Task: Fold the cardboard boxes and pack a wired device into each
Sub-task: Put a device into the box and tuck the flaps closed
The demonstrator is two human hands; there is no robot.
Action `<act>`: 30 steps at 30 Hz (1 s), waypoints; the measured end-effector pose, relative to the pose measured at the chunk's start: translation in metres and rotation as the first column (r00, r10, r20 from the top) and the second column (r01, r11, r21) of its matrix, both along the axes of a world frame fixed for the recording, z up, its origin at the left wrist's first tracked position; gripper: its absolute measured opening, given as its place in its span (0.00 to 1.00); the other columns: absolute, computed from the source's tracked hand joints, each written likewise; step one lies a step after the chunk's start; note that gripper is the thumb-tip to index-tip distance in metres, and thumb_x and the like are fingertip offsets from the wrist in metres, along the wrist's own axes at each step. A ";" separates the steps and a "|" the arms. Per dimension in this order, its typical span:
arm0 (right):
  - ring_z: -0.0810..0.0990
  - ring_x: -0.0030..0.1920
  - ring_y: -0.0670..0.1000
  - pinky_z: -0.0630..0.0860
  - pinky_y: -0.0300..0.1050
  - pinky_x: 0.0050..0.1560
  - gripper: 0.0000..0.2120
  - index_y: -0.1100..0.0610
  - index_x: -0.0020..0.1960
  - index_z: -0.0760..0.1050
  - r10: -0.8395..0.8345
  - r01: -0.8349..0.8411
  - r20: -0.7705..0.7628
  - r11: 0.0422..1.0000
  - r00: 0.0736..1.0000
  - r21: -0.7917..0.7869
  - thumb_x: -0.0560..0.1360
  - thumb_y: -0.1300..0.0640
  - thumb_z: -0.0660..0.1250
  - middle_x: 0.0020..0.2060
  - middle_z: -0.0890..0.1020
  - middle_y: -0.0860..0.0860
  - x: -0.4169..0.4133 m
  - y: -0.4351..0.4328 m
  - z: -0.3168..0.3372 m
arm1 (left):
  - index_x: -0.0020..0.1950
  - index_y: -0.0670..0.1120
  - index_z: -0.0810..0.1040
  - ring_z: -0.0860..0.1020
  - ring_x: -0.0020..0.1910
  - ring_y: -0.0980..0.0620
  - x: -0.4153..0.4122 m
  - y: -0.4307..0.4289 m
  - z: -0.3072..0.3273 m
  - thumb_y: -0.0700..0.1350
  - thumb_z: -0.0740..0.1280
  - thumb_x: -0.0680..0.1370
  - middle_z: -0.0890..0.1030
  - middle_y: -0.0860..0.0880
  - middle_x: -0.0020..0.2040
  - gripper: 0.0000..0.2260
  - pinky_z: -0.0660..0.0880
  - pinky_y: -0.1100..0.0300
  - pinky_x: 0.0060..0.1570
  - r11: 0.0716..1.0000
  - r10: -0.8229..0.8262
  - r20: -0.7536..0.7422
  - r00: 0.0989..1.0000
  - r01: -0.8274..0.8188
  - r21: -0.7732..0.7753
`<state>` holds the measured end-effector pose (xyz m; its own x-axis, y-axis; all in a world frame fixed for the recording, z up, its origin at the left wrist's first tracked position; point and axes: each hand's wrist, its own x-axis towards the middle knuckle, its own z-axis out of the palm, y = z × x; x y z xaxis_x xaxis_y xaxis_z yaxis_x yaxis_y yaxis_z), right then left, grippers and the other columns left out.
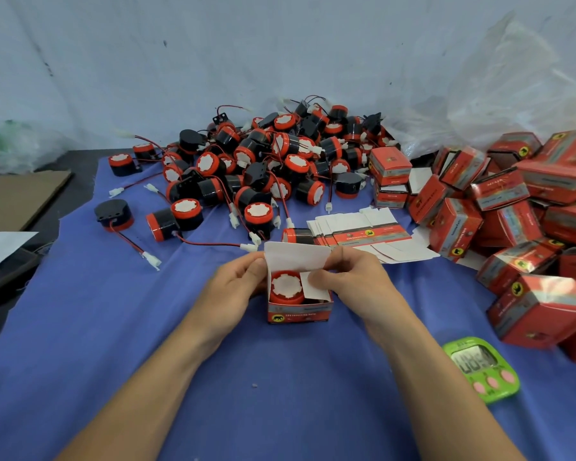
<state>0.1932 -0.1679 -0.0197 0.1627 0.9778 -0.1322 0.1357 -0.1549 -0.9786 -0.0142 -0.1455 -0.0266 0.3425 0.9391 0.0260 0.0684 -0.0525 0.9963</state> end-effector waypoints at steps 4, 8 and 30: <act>0.86 0.50 0.61 0.82 0.67 0.52 0.07 0.51 0.40 0.82 -0.066 0.064 0.052 0.997 0.996 0.049 0.64 0.52 0.76 0.42 0.87 0.54 -0.006 -0.004 -0.001 | 0.64 0.61 0.83 0.81 0.64 0.58 0.000 -0.008 0.002 0.52 0.55 0.87 0.84 0.57 0.63 0.17 0.76 0.69 0.58 0.996 -0.068 -0.045 0.997 0.071 0.059; 0.85 0.43 0.52 0.84 0.54 0.43 0.06 0.50 0.39 0.81 -0.149 0.138 0.135 0.986 0.979 0.092 0.68 0.52 0.77 0.36 0.86 0.46 -0.011 -0.002 -0.004 | 0.71 0.60 0.77 0.76 0.68 0.65 0.001 -0.009 -0.001 0.55 0.55 0.87 0.80 0.64 0.67 0.17 0.73 0.68 0.64 0.995 -0.059 -0.060 0.996 0.063 0.080; 0.80 0.38 0.43 0.76 0.41 0.35 0.11 0.41 0.53 0.84 -0.026 -0.065 0.508 0.985 0.861 0.161 0.78 0.53 0.65 0.36 0.84 0.40 -0.021 -0.013 0.003 | 0.50 0.56 0.88 0.86 0.49 0.53 0.011 -0.001 0.002 0.28 0.67 0.78 0.88 0.52 0.49 0.22 0.81 0.63 0.45 0.992 0.080 -0.060 0.995 -0.074 0.102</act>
